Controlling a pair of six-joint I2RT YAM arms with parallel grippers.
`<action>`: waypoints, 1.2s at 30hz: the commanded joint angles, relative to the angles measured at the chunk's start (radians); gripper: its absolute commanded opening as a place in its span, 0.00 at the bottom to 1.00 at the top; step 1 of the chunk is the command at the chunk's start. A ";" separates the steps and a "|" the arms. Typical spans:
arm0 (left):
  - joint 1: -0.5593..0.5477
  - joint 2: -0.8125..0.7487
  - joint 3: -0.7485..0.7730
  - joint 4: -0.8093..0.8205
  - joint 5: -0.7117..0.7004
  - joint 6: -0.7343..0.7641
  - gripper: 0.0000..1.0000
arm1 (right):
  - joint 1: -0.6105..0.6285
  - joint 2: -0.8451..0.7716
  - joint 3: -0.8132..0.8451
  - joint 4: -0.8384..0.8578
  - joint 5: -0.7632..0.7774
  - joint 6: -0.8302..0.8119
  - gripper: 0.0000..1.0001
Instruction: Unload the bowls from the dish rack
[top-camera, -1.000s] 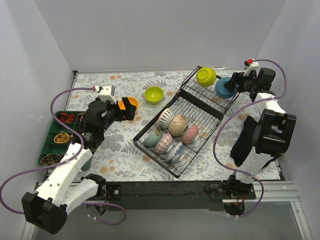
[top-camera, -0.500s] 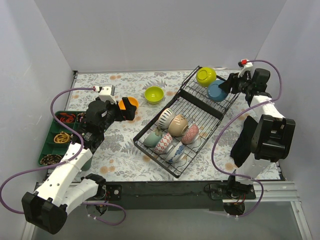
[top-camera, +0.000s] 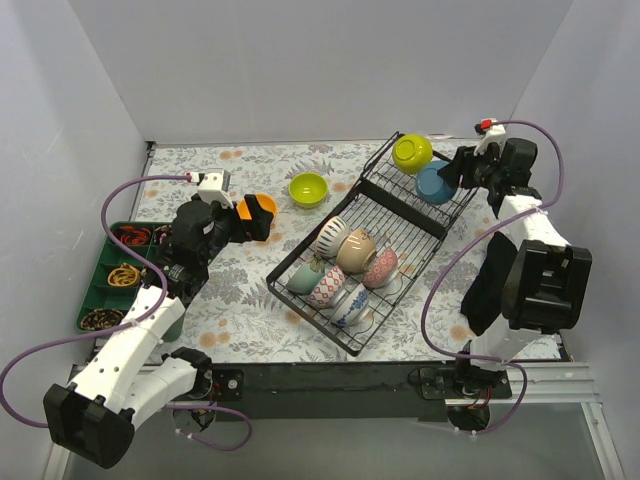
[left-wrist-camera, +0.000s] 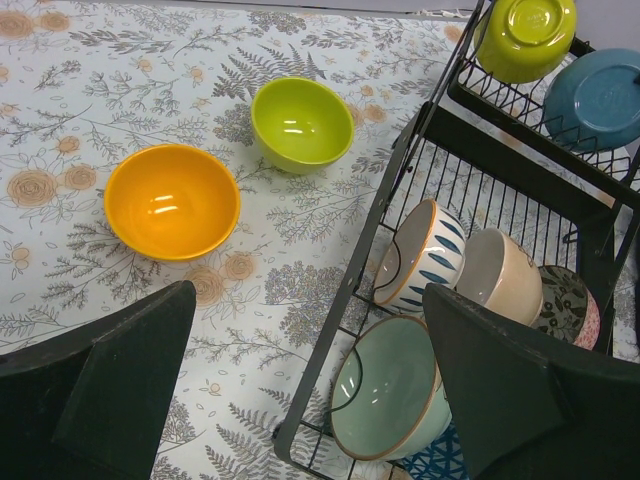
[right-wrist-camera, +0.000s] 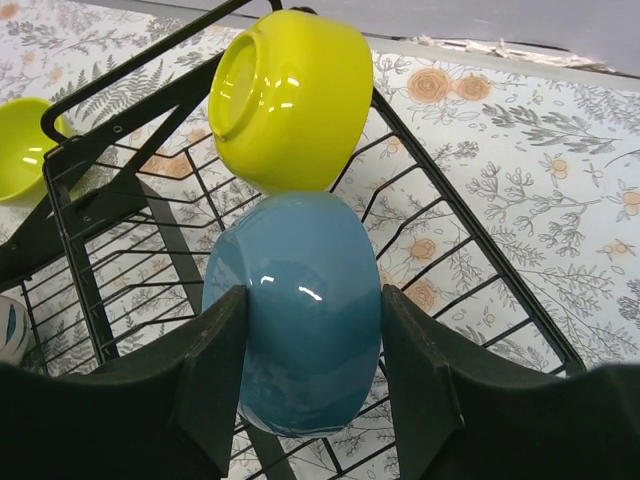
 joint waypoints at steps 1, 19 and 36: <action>0.002 -0.003 -0.009 0.007 0.009 0.010 0.98 | 0.054 -0.116 0.003 0.027 0.107 -0.033 0.26; 0.001 0.017 -0.011 0.004 0.009 0.004 0.98 | 0.291 -0.251 -0.079 0.024 0.526 -0.342 0.23; 0.004 0.039 -0.009 0.005 0.037 -0.007 0.98 | 0.668 -0.403 -0.225 0.165 0.980 -0.725 0.23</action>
